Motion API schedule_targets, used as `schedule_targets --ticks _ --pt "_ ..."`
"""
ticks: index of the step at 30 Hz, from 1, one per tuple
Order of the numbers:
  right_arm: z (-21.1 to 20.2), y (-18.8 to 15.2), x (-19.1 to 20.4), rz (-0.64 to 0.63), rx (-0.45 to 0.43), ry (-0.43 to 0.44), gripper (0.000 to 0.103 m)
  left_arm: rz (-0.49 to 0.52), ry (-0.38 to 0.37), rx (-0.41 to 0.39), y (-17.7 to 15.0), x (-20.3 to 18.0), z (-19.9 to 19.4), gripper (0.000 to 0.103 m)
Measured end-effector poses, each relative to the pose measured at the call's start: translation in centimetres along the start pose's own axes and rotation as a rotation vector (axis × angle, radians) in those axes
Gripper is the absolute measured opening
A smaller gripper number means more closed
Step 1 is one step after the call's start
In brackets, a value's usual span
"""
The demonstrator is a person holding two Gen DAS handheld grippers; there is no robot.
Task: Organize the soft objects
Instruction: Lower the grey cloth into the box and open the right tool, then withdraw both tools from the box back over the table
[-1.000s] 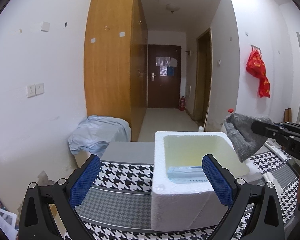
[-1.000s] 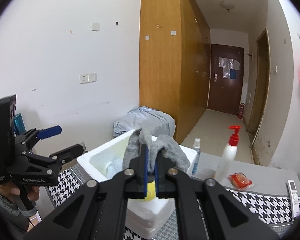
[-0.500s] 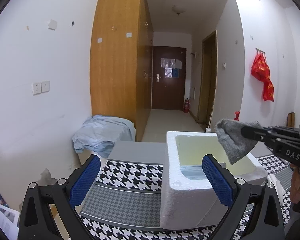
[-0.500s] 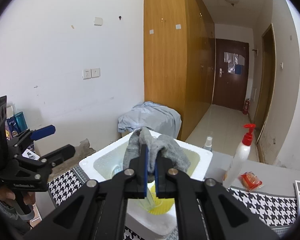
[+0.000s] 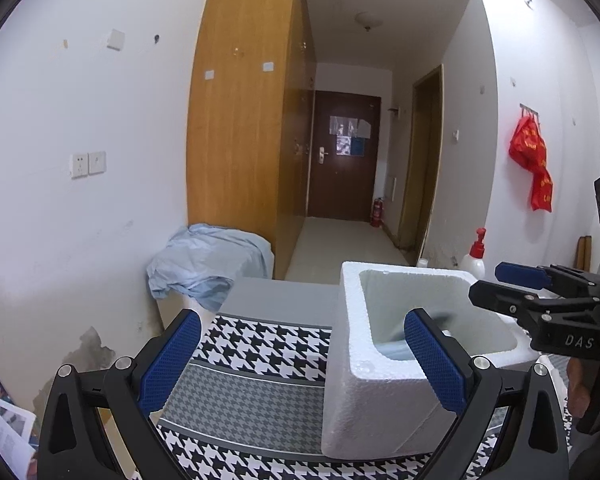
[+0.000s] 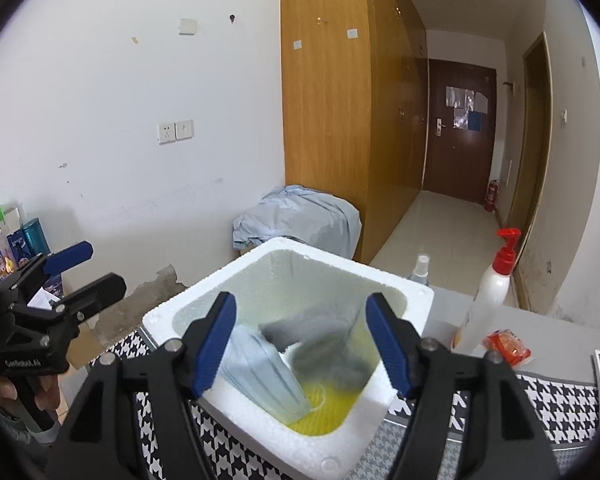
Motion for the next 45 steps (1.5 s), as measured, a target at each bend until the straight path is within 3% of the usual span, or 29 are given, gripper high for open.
schedule_targets --ticks 12,26,45 --pt "-1.3 -0.3 0.1 -0.013 -0.002 -0.006 0.073 0.026 -0.009 -0.010 0.0 -0.9 -0.7 0.102" --pt "-4.5 -0.4 -0.7 0.008 -0.076 -0.027 0.101 0.032 -0.020 -0.020 0.3 -2.4 -1.8 0.102" --pt "-8.4 -1.8 -1.6 0.002 -0.120 -0.082 0.102 0.070 -0.051 -0.049 0.8 -5.5 -4.1 0.102"
Point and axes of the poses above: each gripper's, at about its wrist camera, not at the fingertips, and z roughly the way its jaws point, x to its left, y to its top, the point moved 3 cm from there along z, roughly the way its jaws point, and after that the axes turned 9 degrees about y, right-handed, at the moved point
